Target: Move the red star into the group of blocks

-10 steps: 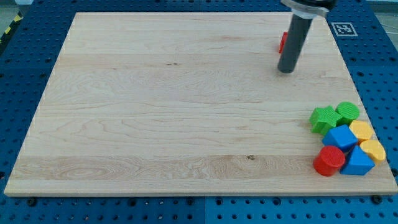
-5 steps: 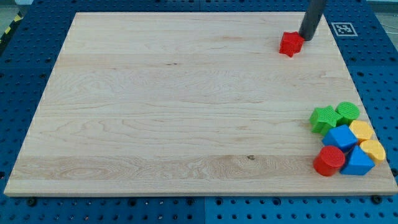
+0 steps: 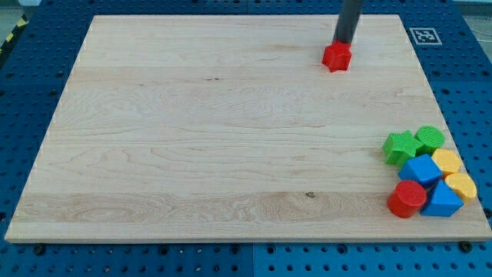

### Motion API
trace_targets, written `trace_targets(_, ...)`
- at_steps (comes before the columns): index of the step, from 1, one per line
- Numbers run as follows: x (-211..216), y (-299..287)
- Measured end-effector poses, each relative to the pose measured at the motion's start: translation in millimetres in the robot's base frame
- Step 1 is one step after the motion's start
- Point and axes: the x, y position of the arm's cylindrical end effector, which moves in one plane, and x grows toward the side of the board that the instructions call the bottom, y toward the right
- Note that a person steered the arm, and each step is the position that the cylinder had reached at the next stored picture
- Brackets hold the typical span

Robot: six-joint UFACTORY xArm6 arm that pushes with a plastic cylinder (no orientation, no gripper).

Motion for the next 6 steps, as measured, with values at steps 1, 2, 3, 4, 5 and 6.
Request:
trace_targets(1, 21, 2)
trace_targets(2, 37, 1)
trace_targets(3, 33, -19)
trace_targets(4, 37, -32)
trace_targets(5, 61, -30)
trace_targets(6, 81, -29)
